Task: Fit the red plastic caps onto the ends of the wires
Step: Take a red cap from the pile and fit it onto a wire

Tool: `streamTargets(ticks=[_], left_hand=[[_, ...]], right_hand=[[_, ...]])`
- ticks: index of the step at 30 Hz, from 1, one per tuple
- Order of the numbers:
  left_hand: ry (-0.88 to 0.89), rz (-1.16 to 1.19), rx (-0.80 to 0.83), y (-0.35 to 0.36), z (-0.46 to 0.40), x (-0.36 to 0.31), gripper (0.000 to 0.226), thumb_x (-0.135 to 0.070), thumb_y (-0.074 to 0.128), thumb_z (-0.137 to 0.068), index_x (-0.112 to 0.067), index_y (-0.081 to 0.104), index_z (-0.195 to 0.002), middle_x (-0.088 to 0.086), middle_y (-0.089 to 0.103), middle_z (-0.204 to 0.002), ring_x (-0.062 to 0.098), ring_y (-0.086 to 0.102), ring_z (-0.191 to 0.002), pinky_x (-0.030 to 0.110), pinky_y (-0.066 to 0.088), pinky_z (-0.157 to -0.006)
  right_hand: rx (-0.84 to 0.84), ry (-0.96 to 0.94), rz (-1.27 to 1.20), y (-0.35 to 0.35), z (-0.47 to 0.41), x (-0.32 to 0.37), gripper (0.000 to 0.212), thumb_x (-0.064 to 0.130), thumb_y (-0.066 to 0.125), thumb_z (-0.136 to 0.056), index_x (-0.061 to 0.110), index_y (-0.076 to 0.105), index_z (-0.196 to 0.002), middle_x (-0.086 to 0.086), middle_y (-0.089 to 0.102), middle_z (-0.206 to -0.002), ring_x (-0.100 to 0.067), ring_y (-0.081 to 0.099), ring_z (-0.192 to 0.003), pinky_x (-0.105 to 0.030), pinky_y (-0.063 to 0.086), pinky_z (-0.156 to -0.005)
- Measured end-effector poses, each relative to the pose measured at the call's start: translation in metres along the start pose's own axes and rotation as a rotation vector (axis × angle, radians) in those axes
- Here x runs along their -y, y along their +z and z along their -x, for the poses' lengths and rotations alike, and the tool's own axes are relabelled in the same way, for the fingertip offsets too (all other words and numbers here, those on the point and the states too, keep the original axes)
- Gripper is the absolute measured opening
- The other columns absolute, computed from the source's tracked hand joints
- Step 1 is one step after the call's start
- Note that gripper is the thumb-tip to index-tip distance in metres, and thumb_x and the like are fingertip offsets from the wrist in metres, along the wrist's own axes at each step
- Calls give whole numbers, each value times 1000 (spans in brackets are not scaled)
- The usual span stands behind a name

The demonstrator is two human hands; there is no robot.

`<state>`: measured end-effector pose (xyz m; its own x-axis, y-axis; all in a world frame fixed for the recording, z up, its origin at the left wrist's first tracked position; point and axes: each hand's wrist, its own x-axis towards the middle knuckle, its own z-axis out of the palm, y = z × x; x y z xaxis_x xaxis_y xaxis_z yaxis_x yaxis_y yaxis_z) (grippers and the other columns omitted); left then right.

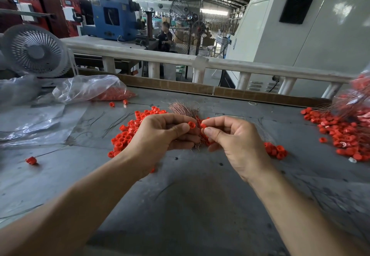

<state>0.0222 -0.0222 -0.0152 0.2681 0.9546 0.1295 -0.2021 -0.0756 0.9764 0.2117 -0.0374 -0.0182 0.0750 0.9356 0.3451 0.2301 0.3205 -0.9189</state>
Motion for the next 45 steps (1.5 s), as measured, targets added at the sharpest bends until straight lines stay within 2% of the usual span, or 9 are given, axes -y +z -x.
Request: streamTargets(ticks=[7, 9, 12, 17, 20, 25, 34, 39, 45], left_hand=[[11, -28, 9, 0, 1, 0, 18, -1, 60, -96, -6, 73, -107, 18, 78, -95, 29, 77, -93, 32, 63, -76], [16, -29, 10, 0, 1, 1, 17, -1, 61, -96, -7, 74, -106, 19, 78, -93, 29, 77, -90, 32, 63, -75], [22, -28, 17, 0, 1, 3, 17, -1, 61, -96, -7, 74, -105, 19, 78, -92, 28, 77, -88, 30, 63, -74], [36, -54, 38, 0, 1, 2, 24, -15, 68, -83, -8, 75, -105, 20, 77, -93, 29, 77, -90, 31, 63, -76], [40, -64, 43, 1, 1, 2, 24, -14, 67, -85, -5, 74, -106, 20, 77, -93, 29, 77, -89, 30, 63, -76], [46, -86, 27, 2, 2, 2, 16, -3, 63, -94, -4, 73, -107, 19, 77, -91, 29, 77, -87, 32, 64, -78], [62, -139, 26, 2, 2, 2, 16, -2, 63, -95, -5, 73, -107, 17, 78, -91, 29, 77, -89, 33, 64, -79], [35, -103, 27, 1, 2, 2, 16, -7, 63, -96, -3, 74, -107, 20, 77, -94, 28, 77, -88, 32, 63, -78], [-27, 1, 35, 0, 2, 0, 21, -12, 62, -95, 0, 74, -108, 22, 76, -97, 25, 75, -86, 34, 62, -81]], right_hand=[[-25, -88, 130, 3, 6, 5, 10, 21, 78, -90, 30, 76, -86, 11, 74, -76, -7, 67, -66, -24, 55, -59], [-34, -140, 221, 5, 8, 6, 9, 24, 79, -89, 30, 75, -85, 16, 73, -77, -6, 67, -67, -19, 52, -63], [-58, -253, 346, 7, 10, 10, 7, 21, 80, -88, 27, 76, -86, 16, 70, -75, -3, 65, -72, -10, 44, -65], [-83, -401, 441, 10, 10, 15, 7, 12, 81, -86, 17, 77, -87, 10, 70, -81, -8, 64, -80, -9, 45, -70], [-78, -457, 469, 10, 10, 16, 8, 7, 82, -83, 13, 76, -86, 6, 70, -82, -8, 64, -80, -11, 46, -72], [-72, -467, 475, 10, 9, 15, 10, 5, 82, -83, 14, 76, -85, 6, 70, -84, -7, 64, -81, -11, 47, -74], [-46, -473, 475, 10, 9, 15, 13, 3, 82, -83, 15, 79, -87, 8, 70, -88, -4, 65, -84, -6, 44, -77], [-47, -474, 455, 10, 9, 15, 15, 4, 81, -84, 16, 81, -91, 9, 70, -90, -3, 65, -85, -9, 46, -78], [-58, -525, 652, 13, 11, 15, 19, 16, 81, -85, 19, 76, -103, 7, 67, -98, -16, 63, -98, -31, 52, -85]])
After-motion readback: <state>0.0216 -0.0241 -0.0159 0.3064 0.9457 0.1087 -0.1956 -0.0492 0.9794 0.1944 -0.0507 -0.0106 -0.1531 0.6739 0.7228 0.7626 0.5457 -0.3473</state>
